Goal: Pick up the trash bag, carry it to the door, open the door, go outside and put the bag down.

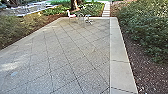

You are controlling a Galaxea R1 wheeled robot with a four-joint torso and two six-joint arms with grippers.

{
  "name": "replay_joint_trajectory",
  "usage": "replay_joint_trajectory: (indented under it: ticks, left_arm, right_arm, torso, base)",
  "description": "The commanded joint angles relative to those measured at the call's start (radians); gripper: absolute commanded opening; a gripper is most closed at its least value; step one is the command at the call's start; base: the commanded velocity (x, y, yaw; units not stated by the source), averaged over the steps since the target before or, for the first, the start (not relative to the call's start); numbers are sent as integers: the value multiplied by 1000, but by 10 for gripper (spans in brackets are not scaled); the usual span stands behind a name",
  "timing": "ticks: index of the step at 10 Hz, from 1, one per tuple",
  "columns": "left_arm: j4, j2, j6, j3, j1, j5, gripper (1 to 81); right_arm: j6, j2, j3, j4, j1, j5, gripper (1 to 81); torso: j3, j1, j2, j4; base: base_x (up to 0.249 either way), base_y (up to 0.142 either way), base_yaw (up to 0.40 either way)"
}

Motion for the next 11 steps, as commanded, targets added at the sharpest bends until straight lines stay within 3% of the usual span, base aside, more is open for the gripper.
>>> replay_joint_trajectory:
  ticks: [1, 2, 3, 6, 7, 9, 10, 11]
  left_arm:
    - [-7, -39, 4, -19, -95, 55, 10]
    - [-4, -37, 4, -19, -97, 55, 10]
    - [-1, -36, 6, -19, -95, 55, 811]
    - [-12, -36, 4, -19, -91, 55, 811]
    - [-6, -30, 4, -19, -66, 53, 811]
    - [1, 9, 19, -16, 12, 44, 811]
    - [34, 38, 32, -10, 73, 42, 811]
    - [117, 87, 41, -8, 153, 39, 811]
  right_arm:
    - [-42, 36, 15, -33, -31, -112, 811]
    - [-42, 36, 15, -34, -31, -112, 811]
    - [-42, 35, 15, -34, -31, -112, 811]
    - [-42, 36, 15, -33, -33, -112, 811]
    - [-42, 36, 15, -33, -33, -112, 811]
    - [-42, 36, 15, -33, -33, -112, 811]
    - [-42, 36, 15, -33, -31, -112, 811]
    - [-40, 36, 15, -33, -31, -112, 811]
  torso:
    - [0, 0, 0, 0]
    - [0, 0, 0, 0]
    - [0, 0, 0, 0]
    - [0, 0, 0, 0]
    - [94, 0, 0, 0]
    - [113, 0, 0, 0]
    - [140, 0, 1, 0]
    - [154, 0, 1, -71]
  base:
    - [0, 0, 0]
    - [0, 0, 0]
    - [0, 0, 0]
    - [0, 0, 0]
    - [0, 0, 0]
    - [0, 0, 0]
    - [0, 0, 0]
    - [0, 0, 0]
